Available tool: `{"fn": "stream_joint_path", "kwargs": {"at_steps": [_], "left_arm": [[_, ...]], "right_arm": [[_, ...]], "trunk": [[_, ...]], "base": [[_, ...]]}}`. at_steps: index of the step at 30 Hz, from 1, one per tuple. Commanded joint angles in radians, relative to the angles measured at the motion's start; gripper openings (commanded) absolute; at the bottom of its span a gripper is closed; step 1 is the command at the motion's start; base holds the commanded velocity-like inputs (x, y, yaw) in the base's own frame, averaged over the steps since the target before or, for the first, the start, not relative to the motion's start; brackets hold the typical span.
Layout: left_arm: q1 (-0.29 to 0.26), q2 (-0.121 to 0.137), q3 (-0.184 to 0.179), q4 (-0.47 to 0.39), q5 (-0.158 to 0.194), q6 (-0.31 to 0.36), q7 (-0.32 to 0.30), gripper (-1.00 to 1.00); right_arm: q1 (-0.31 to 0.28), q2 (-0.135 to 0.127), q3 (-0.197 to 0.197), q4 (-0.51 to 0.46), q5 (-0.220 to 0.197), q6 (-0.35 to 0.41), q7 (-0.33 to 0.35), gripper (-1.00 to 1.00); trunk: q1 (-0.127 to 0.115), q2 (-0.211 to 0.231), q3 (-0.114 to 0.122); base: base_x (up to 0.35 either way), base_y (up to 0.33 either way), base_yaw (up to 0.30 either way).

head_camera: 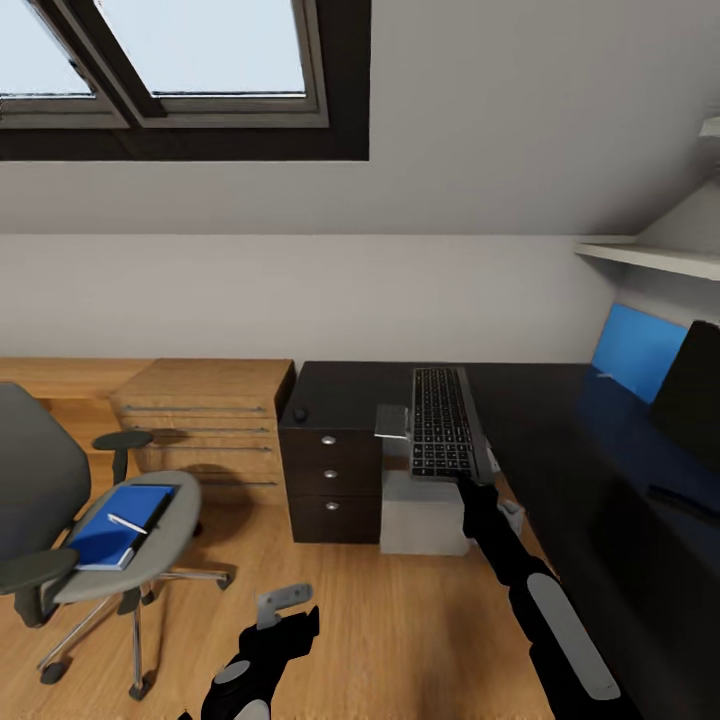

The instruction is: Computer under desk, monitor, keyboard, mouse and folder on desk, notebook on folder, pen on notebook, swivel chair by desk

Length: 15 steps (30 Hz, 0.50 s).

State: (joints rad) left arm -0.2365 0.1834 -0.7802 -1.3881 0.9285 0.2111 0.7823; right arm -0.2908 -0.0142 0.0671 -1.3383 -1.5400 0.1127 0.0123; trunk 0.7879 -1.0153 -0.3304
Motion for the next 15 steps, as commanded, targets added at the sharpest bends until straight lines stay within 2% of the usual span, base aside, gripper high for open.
{"fn": "stream_joint_path", "kwargs": {"at_steps": [1, 4, 8, 12, 15], "left_arm": [[-0.001, 0.001, -0.002, -0.002, 0.003, 0.004, 0.007, 1.0], [-0.001, 0.001, -0.002, -0.002, 0.003, 0.004, 0.007, 1.0], [-0.001, 0.001, -0.002, -0.002, 0.003, 0.004, 0.007, 1.0], [-0.001, 0.001, -0.003, -0.002, 0.003, 0.004, 0.007, 1.0], [-0.001, 0.001, -0.004, -0.002, 0.003, 0.004, 0.008, 1.0]], "right_arm": [[-0.001, -0.001, 0.001, 0.0, -0.013, 0.001, 0.005, -1.0], [-0.001, -0.009, 0.001, -0.001, -0.017, 0.001, 0.004, -1.0], [-0.001, -0.038, 0.0, -0.001, -0.039, 0.005, 0.004, -1.0], [-0.001, -0.055, 0.0, -0.001, -0.105, 0.023, 0.004, -1.0], [-0.001, -0.064, 0.0, 0.001, -0.139, 0.048, 0.002, -1.0]], "trunk": [[-0.004, 0.006, 0.002], [-0.016, 0.027, 0.011], [-0.031, 0.055, 0.024], [-0.047, 0.083, 0.036], [-0.058, 0.104, 0.046]], "base": [[-0.269, -0.211, 0.0], [-0.269, -0.212, 0.0], [-0.269, -0.212, 0.0], [-0.269, -0.212, 0.0], [-0.269, -0.212, 0.0]]}}
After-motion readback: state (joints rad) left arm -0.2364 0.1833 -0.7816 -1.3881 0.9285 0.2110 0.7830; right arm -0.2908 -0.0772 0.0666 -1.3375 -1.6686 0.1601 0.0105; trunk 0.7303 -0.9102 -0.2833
